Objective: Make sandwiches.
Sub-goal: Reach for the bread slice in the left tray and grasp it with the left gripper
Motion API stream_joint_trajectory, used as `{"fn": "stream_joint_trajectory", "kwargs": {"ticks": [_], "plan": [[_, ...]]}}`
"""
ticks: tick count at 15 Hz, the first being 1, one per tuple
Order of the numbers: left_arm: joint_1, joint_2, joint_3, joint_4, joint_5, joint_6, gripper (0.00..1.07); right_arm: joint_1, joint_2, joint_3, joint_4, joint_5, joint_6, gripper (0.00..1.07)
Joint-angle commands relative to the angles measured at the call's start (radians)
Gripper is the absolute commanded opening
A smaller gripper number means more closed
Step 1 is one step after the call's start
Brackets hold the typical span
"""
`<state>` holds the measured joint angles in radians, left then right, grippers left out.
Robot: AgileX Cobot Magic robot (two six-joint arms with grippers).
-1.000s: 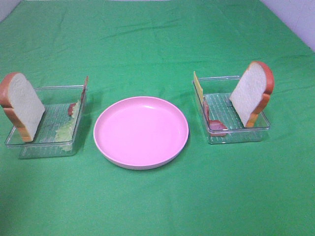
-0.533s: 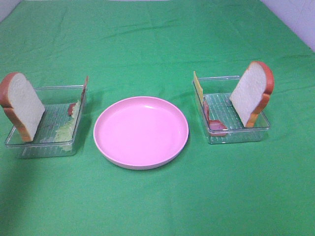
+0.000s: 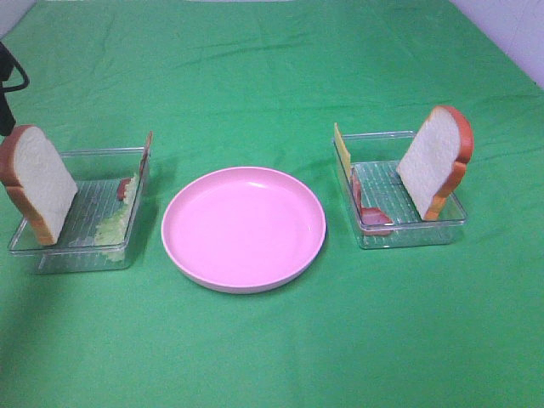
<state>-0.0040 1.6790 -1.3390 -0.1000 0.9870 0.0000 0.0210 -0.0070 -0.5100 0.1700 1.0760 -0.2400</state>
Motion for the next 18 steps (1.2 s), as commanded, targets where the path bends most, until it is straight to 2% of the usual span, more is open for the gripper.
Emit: {"fn": "stream_joint_trajectory", "kwargs": {"ticks": [1,7,12,13,14,18], "plan": [[0.001,0.087,-0.042,-0.004,-0.069,0.006,0.71,-0.001,-0.013,0.002,0.0,-0.004,-0.005,0.71],[0.001,0.234,-0.078,-0.014,-0.128,0.009,0.71,-0.001,-0.013,0.002,0.0,-0.004,-0.005,0.71],[-0.008,0.274,-0.078,-0.018,-0.143,0.035,0.67,-0.001,-0.013,0.002,0.0,-0.004,-0.005,0.71],[-0.01,0.278,-0.078,-0.018,-0.15,0.035,0.63,-0.001,-0.013,0.002,0.0,-0.004,-0.005,0.71],[-0.01,0.278,-0.078,-0.019,-0.172,0.035,0.5,-0.001,-0.013,0.002,0.0,-0.004,-0.005,0.71],[-0.01,0.278,-0.078,-0.019,-0.177,0.031,0.22,-0.001,-0.013,0.002,0.0,-0.004,-0.005,0.71]]}}
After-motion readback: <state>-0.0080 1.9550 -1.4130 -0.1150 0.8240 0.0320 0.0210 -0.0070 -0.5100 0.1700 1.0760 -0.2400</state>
